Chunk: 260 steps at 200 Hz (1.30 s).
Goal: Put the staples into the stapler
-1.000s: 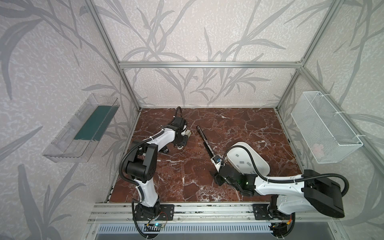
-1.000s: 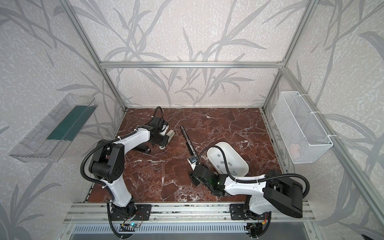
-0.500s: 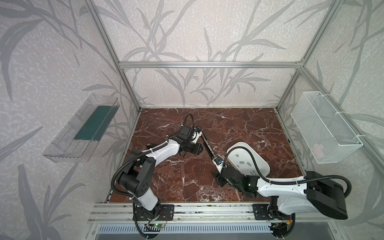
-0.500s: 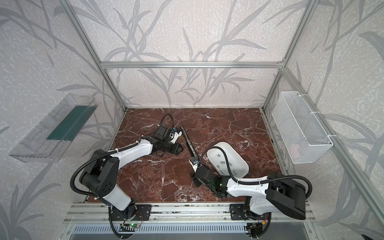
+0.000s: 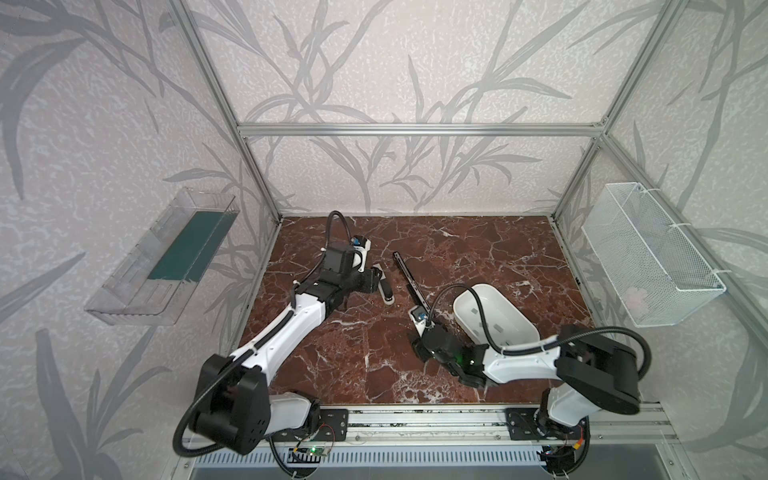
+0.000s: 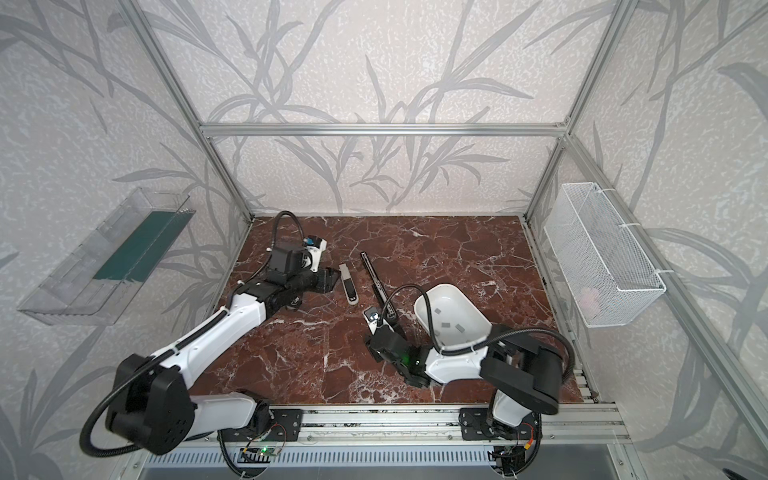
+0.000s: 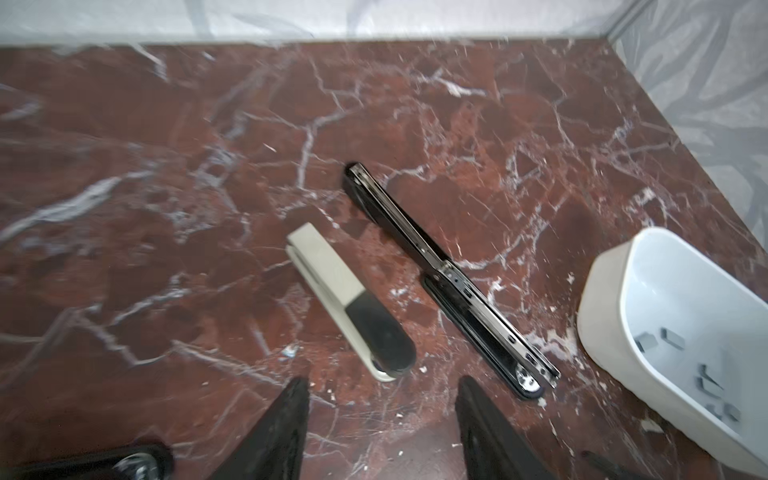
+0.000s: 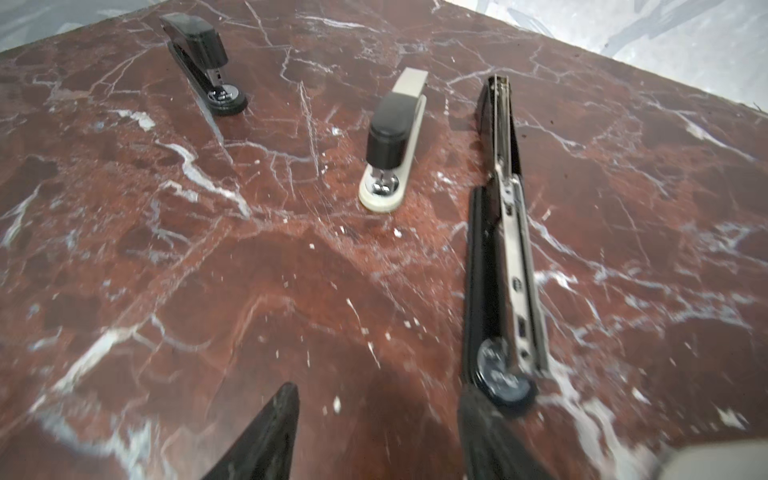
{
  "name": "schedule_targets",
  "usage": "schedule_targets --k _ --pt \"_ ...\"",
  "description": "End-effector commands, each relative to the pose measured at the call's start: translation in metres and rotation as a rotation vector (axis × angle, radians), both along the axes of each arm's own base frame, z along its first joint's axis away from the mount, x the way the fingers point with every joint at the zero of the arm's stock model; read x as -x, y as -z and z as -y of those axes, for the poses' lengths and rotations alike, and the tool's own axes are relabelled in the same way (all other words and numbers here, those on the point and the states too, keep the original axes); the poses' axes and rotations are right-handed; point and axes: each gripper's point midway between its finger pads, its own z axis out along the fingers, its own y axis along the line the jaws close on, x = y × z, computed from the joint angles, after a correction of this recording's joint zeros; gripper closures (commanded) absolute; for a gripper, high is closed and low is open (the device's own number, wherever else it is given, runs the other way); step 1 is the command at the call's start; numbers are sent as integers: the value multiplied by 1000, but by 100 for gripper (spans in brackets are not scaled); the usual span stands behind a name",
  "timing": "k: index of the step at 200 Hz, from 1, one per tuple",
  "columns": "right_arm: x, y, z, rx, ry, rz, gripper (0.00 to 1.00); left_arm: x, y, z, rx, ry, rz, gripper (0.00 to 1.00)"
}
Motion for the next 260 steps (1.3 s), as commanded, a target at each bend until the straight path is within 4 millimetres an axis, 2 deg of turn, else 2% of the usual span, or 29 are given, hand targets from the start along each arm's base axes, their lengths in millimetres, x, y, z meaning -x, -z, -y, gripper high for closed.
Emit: schedule_targets --k 1,17,39,80,84,106,118,135,175,186,201,226,239,259,260 --pt "-31 -8 -33 -36 54 79 31 8 -3 -30 3 -139 44 38" --pt "-52 4 -38 -76 93 23 28 13 -4 -39 24 -179 60 38" --pt "-77 17 -39 -104 143 -30 27 18 -6 -42 32 -182 69 38" --pt "-90 31 -56 -79 140 -30 25 18 -15 -38 56 -167 84 38" --pt "-103 31 -48 -80 168 -28 25 18 -15 -38 58 -164 83 38" --pt "-110 32 -53 -81 171 -20 25 19 -15 -38 55 -162 83 38" --pt "-114 32 -56 -77 174 -20 26 19 -14 -39 48 -167 82 38" --pt "-121 33 -61 -64 177 -28 35 20 -15 -39 51 -166 86 38" --pt "-136 36 -63 -28 195 -45 36 22 -20 -37 66 -151 107 38" --pt "-137 35 -65 -25 190 -42 39 23 -20 -36 71 -147 111 38" --pt "-137 36 -68 -12 173 -40 52 24 -21 -35 79 -145 117 39" --pt "-129 38 -70 -4 127 -37 66 28 -24 -25 90 -74 127 40" --pt "-119 33 -72 -10 80 -19 74 31 -22 -21 97 -49 122 41" --pt "-94 19 -70 11 2 44 75 38 -18 -15 91 -7 134 42" --pt "-87 17 -74 11 -15 48 75 39 -18 -15 91 -4 137 42"
